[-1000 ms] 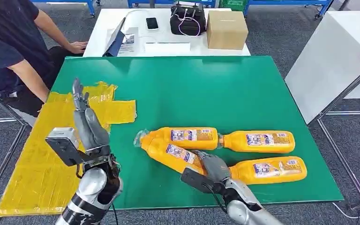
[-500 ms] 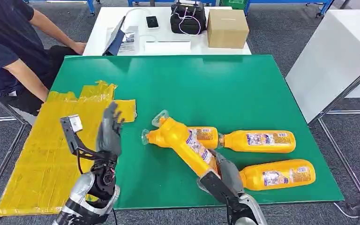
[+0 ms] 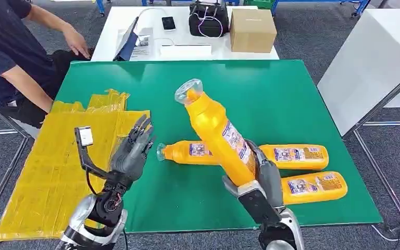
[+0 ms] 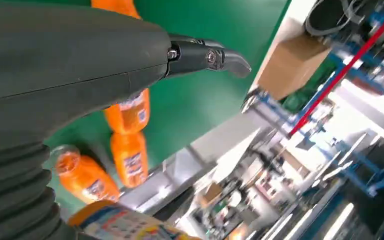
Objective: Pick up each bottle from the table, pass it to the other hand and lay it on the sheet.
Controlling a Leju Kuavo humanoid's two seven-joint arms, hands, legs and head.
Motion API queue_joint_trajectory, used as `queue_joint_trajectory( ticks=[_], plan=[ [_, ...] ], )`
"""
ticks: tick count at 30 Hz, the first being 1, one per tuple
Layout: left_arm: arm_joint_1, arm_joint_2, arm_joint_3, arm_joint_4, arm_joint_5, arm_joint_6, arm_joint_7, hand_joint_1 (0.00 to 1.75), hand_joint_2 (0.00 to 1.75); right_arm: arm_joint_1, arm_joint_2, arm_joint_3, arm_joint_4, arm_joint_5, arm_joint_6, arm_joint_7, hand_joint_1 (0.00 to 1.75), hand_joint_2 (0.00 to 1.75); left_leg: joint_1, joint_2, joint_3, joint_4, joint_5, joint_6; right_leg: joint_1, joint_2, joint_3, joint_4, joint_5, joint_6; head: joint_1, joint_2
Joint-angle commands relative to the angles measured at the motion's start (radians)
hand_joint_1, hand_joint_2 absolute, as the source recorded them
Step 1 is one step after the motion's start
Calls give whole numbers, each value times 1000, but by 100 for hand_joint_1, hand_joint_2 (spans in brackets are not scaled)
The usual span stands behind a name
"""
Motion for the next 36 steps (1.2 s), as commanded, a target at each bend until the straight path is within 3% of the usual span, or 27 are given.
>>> queue_joint_trajectory(
  ticks=[1, 11, 13, 23, 29, 36],
  plan=[
    [-7, 32, -51, 55, 24, -83, 2, 0, 175, 2, -29, -25, 23, -47, 26, -12, 175, 175, -1, 0, 2, -1, 0, -1, -1, 0, 2, -1, -1, 0, 0, 0],
    [7, 22, -56, 32, 126, -213, 40, 0, 175, -78, -44, 66, 115, -54, 166, 32, 175, 175, 0, 4, 3, -1, -1, -1, 0, 3, 2, -1, 0, 0, 0, 0],
    [11, 22, -60, 3, 142, -227, 46, 0, 175, -87, -23, 82, 131, 8, 194, 59, 175, 175, 0, 3, 2, -1, -1, -1, 0, 2, 2, -1, 0, 0, 0, 0],
    [9, 20, -72, 6, 163, -258, 50, 0, 175, -127, -40, 96, 172, 27, 203, 74, 175, 175, 0, 2, 2, 0, -1, -1, 0, 1, 2, 0, -1, 0, 0, 0],
    [-27, -3, -102, 4, 152, -285, 32, 0, 175, -233, 18, 155, 264, 170, 190, 100, 175, 175, 0, 3, 0, 0, -1, -1, 0, 3, -1, 0, 0, 0, 0, 0],
    [-65, -16, -162, -36, 81, -206, 48, 0, 175, -351, 93, 221, 354, 262, 232, 168, 175, 175, 0, 4, -1, 0, 0, -2, 0, 3, -3, 3, 0, -1, 0, 0]
  ],
)
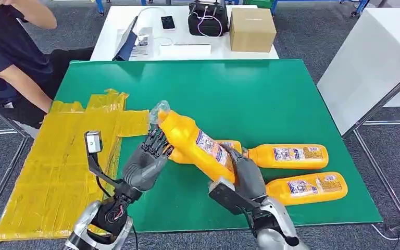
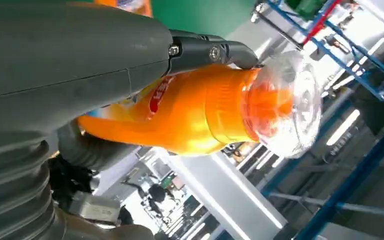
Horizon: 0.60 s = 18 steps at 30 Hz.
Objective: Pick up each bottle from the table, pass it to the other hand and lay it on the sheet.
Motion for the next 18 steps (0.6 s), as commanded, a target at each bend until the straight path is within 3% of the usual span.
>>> queue_joint_trajectory(
  ticks=[1, 18],
  plan=[
    [-80, -12, -110, 2, -79, 48, -5, 0, 175, -193, 96, 122, 213, 84, 23, 37, 175, 175, 0, 2, 3, 0, -1, -1, 1, 2, 3, 0, 0, -1, 0, 0],
    [-134, -27, -195, 61, -244, 113, -73, 0, 175, -223, 113, 154, 241, 107, 12, 54, 175, 175, 0, 0, 4, 0, -1, -2, 0, 0, 4, 1, -2, -1, 0, 0]
  ],
)
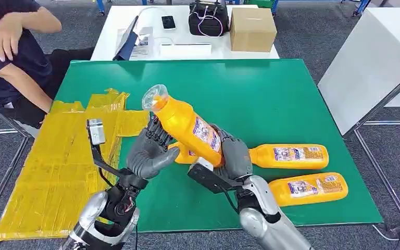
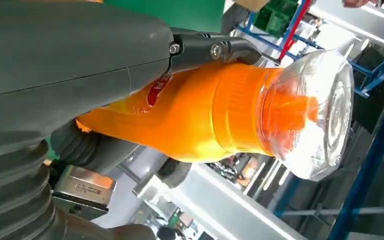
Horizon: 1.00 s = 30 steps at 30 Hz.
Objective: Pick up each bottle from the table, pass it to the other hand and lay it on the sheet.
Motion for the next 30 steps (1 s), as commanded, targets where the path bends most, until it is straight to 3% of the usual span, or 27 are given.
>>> queue_joint_trajectory(
  ticks=[1, 22, 30],
  plan=[
    [-61, -10, -124, 72, -71, 26, -7, 0, 175, -76, 30, 99, 104, 12, 13, -5, 175, 175, 0, 2, 2, 0, -1, -1, 0, 1, 2, 0, 0, 0, 0, 0],
    [-83, -41, -205, 108, -166, 81, -19, 0, 175, -104, 48, 144, 187, 34, -6, -12, 175, 175, 0, 1, 2, 0, -1, -1, 0, 0, 2, 0, -1, 0, 0, 0],
    [-109, -58, -232, 117, -157, 114, -11, 0, 175, -153, 70, 229, 282, 160, -30, 5, 175, 175, 0, 1, 2, 0, -1, -1, 0, 0, 2, 0, -1, 0, 0, 0]
  ],
)
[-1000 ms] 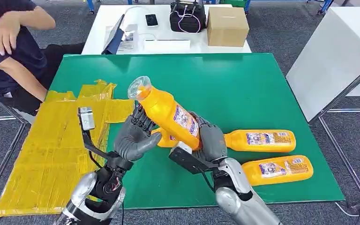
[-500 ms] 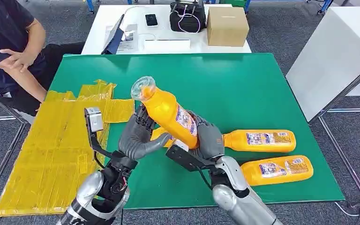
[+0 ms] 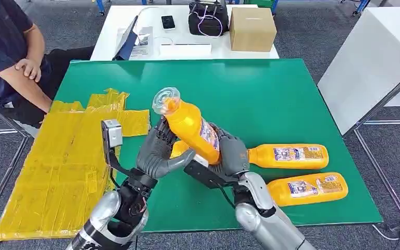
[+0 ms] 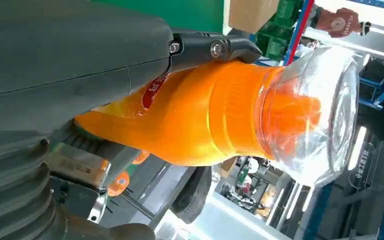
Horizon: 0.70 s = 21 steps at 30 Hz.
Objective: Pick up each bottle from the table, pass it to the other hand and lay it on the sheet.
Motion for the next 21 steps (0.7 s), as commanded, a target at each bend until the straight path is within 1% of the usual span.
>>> queue_joint_trajectory(
  ticks=[1, 5, 7, 13, 21],
  plan=[
    [-70, -39, -147, 75, 2, 8, 32, 0, 175, -98, 40, 194, 168, 110, -5, 0, 175, 175, 0, 1, 3, 0, -1, -1, 0, 0, 3, 0, -1, 0, 0, 0],
    [-78, -45, -152, 88, 3, 28, 32, 0, 175, -111, 46, 225, 200, 145, -9, 4, 175, 175, 0, 1, 4, 0, -2, -1, 0, 0, 4, 0, -2, -1, 0, 0],
    [-79, -45, -152, 92, 2, 37, 30, 0, 175, -111, 42, 232, 187, 148, -6, 3, 175, 175, 0, 0, 1, 0, -1, -1, 0, 0, 2, 0, -1, 0, 0, 0],
    [-67, -34, -145, 82, 0, 63, 24, 0, 175, -107, 15, 245, 147, 157, 12, 3, 175, 175, 0, 0, 2, 0, -1, -1, 0, -1, 2, 0, -1, 0, 0, 0],
    [-66, -32, -150, 81, -2, 72, 27, 0, 175, -108, 14, 245, 147, 157, 10, -3, 175, 175, 0, 0, 1, 0, -1, -1, 0, -1, 2, 0, -1, 0, 0, 0]
  ],
)
